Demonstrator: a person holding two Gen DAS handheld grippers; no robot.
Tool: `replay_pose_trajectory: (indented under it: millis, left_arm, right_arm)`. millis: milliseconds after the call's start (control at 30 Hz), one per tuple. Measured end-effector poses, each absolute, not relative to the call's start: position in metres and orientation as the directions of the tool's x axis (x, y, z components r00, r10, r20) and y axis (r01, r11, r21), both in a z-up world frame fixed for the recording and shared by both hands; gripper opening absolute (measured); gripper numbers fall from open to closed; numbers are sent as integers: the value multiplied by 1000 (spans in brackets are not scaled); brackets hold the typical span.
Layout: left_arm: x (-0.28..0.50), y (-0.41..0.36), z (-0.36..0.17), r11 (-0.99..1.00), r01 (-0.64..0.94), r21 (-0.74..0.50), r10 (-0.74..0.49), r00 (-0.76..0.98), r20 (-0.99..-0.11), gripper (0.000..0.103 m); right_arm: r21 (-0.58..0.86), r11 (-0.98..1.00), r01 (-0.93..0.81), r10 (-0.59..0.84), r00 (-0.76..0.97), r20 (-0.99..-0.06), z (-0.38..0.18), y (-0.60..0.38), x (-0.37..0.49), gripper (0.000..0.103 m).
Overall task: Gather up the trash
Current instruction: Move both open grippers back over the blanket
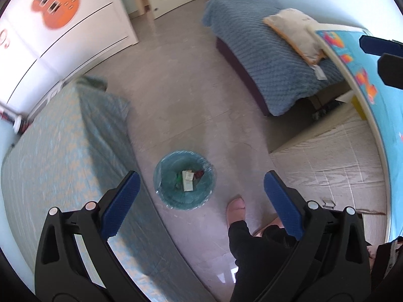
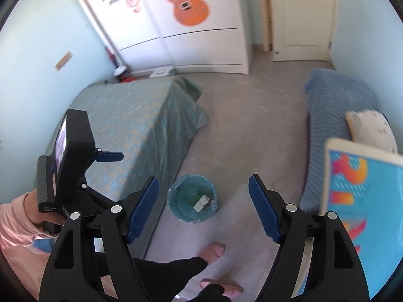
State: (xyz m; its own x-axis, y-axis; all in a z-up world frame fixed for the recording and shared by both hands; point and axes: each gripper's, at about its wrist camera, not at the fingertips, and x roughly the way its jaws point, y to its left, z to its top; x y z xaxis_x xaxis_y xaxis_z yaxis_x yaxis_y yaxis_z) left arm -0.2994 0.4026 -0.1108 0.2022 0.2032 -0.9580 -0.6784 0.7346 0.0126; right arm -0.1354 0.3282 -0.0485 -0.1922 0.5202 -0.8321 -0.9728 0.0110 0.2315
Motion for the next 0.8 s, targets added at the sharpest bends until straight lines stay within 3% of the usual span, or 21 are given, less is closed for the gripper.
replay_pose_trajectory:
  millis: [400, 800]
  left_arm:
    - [-197, 329, -89, 911, -413, 4, 130, 276, -952, 96]
    - [-97, 216, -69, 992, -123, 5, 46, 330, -943, 96]
  right_arm:
    - [247, 321, -914, 594, -9, -804, -37, 214, -59, 79]
    - [214, 589, -779, 561, 205, -802, -24, 65, 11, 84]
